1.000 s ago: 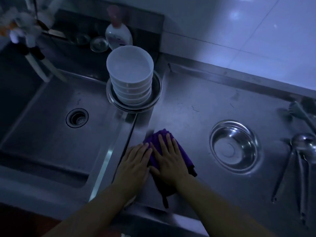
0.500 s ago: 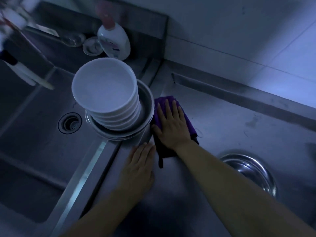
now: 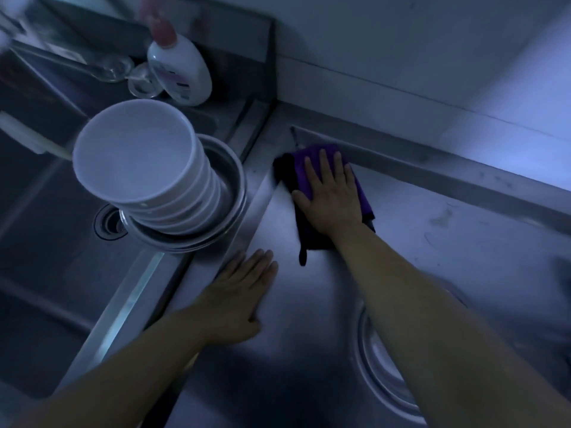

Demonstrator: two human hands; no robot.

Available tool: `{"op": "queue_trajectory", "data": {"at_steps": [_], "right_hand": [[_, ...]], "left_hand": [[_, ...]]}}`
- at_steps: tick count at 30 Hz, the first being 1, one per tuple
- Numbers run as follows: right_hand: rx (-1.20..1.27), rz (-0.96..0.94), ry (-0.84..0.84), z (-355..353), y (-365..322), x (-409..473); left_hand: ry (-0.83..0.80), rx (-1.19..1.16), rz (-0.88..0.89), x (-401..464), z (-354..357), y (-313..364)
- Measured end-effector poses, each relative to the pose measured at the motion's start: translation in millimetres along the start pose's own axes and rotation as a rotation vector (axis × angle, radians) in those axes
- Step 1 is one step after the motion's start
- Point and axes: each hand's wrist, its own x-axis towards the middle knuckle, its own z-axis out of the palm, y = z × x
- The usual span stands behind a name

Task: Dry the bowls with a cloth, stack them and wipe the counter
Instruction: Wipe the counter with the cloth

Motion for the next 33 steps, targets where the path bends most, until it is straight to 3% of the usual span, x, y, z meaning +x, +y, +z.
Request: {"op": "queue_trajectory", "data": {"at_steps": [5, 14, 21, 33], "right_hand": [[-0.045, 0.143, 0.001, -7.8, 72.7, -55.2], [-0.036, 0.533, 0.0, -20.3, 175.8, -142.7], [0.068, 0.885, -0.021, -16.5, 142.8, -147.5], [-0.018, 0.273, -0.037, 3.2, -0.3, -89.5]], "left_hand": [[-0.014, 0.055, 0.014, 1.0, -8.7, 7.4], [-0.209, 0.053, -0.016, 4.2, -12.7, 8.8], [-0.257, 0.006, 0.0, 4.5, -14.7, 8.5], [-0.126, -0.054, 0.027, -1.0, -8.6, 4.0]]}}
